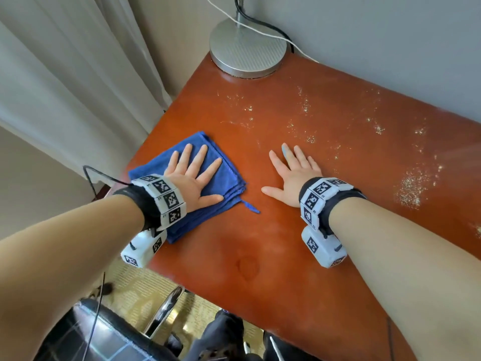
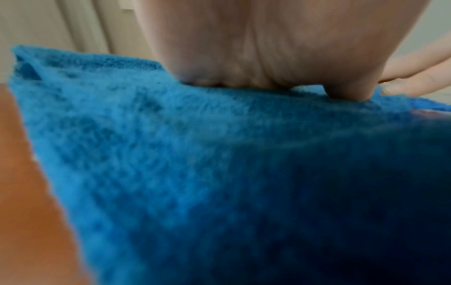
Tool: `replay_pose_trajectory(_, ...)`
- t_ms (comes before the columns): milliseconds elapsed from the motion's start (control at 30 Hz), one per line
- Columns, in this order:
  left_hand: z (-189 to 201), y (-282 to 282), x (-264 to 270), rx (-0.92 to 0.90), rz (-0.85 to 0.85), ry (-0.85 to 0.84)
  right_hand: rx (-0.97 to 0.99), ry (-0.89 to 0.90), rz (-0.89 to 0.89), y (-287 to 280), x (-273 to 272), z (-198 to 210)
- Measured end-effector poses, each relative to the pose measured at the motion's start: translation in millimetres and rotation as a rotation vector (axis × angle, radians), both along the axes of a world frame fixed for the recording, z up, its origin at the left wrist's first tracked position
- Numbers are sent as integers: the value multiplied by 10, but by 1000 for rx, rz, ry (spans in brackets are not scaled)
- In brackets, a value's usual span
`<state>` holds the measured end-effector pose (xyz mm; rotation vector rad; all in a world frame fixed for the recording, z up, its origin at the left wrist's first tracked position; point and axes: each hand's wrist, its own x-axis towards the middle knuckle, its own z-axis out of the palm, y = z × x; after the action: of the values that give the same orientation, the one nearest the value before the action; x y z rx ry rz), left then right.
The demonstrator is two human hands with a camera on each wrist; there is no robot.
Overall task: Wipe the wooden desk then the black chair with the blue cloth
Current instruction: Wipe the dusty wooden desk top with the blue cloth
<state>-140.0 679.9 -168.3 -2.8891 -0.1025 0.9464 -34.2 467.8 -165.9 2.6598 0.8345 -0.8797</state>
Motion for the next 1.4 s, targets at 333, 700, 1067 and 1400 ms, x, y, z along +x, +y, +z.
replay_pose_trajectory(333,-5,-320,1139,-42,-182,-52,55,-29,6,-46,7,-58)
replay_pose_trajectory(700,40,285,904,-50,231,-94,30,-3,7,-55,26,-60)
replay_pose_trajectory(1067,11,-72,175,-20,-31,28,12,2,9,-18,-4,-7)
replay_pose_trajectory(1400,-18,-341,1165,-23,-296,-54,46,13,-4,-31,3,-35)
